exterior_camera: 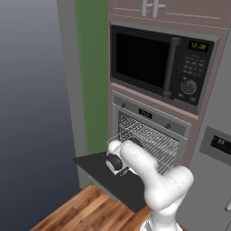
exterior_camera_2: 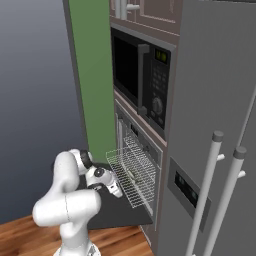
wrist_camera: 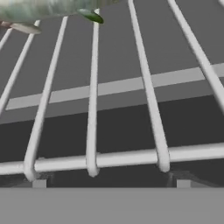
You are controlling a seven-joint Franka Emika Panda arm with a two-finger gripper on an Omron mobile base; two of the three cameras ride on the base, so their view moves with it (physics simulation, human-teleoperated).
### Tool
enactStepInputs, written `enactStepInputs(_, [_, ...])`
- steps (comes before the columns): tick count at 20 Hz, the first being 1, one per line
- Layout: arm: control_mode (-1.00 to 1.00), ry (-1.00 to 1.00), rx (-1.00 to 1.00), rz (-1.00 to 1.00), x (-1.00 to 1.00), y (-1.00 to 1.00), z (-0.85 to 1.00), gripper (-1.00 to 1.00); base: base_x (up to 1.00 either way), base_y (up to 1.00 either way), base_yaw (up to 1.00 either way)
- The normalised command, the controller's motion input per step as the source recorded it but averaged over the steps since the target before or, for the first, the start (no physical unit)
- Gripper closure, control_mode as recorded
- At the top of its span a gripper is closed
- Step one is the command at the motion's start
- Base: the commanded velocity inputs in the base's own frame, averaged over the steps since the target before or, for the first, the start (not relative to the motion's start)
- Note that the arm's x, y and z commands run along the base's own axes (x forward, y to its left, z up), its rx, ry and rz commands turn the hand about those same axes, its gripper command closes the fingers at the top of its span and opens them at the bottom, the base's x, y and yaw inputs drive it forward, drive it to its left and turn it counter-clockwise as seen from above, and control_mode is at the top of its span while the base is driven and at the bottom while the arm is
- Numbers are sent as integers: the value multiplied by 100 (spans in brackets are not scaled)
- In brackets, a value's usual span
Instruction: Place the fish on the bottom rack of the oven, and slide the tray back inside. Close the oven door.
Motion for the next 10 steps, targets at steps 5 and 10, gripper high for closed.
enactStepInputs(5, [-100,0,0,-6,18,-77,29,-100,0,0,0])
enactStepInputs(10, [-100,0,0,-1,22,-84,36,-100,0,0,0])
